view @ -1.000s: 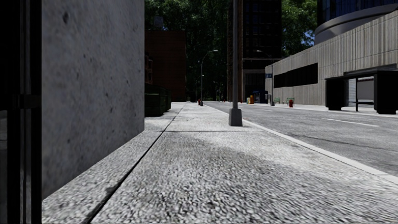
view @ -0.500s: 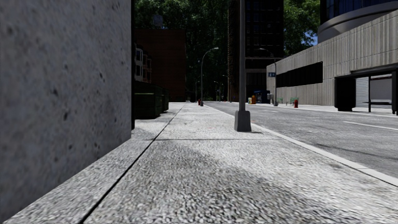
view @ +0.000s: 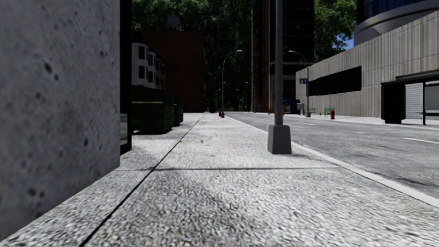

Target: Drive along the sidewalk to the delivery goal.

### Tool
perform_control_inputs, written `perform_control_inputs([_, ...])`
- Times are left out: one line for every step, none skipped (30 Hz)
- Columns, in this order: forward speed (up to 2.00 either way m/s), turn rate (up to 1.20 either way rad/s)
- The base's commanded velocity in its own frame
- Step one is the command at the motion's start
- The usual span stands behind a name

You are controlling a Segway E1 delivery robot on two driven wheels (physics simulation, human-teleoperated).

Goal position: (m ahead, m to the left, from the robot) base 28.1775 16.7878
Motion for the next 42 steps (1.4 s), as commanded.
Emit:
perform_control_inputs([2.0,0.0])
perform_control_inputs([2.0,0.0])
perform_control_inputs([2.0,0.0])
perform_control_inputs([2.0,0.0])
perform_control_inputs([2.0,0.0])
perform_control_inputs([2.0,0.0])
perform_control_inputs([2.0,0.0])
perform_control_inputs([2.0,0.0])
perform_control_inputs([2.0,0.01])
perform_control_inputs([2.0,0.33])
perform_control_inputs([2.0,0.44])
perform_control_inputs([2.0,0.47])
perform_control_inputs([2.0,0.48])
perform_control_inputs([2.0,0.48])
perform_control_inputs([2.0,0.14])
perform_control_inputs([2.0,0.0])
perform_control_inputs([2.0,0.0])
perform_control_inputs([2.0,0.0])
perform_control_inputs([2.0,0.0])
perform_control_inputs([2.0,0.0])
perform_control_inputs([2.0,0.0])
perform_control_inputs([2.0,0.0])
perform_control_inputs([2.0,0.0])
perform_control_inputs([2.0,0.0])
perform_control_inputs([2.0,0.0])
perform_control_inputs([2.0,0.0])
perform_control_inputs([2.0,0.0])
perform_control_inputs([2.0,0.0])
perform_control_inputs([2.0,0.0])
perform_control_inputs([2.0,0.0])
perform_control_inputs([2.0,0.0])
perform_control_inputs([2.0,0.0])
perform_control_inputs([2.0,0.0])
perform_control_inputs([2.0,0.0])
perform_control_inputs([2.0,0.0])
perform_control_inputs([2.0,0.0])
perform_control_inputs([2.0,0.0])
perform_control_inputs([2.0,0.0])
perform_control_inputs([2.0,0.0])
perform_control_inputs([2.0,0.0])
perform_control_inputs([2.0,0.0])
perform_control_inputs([2.0,0.0])
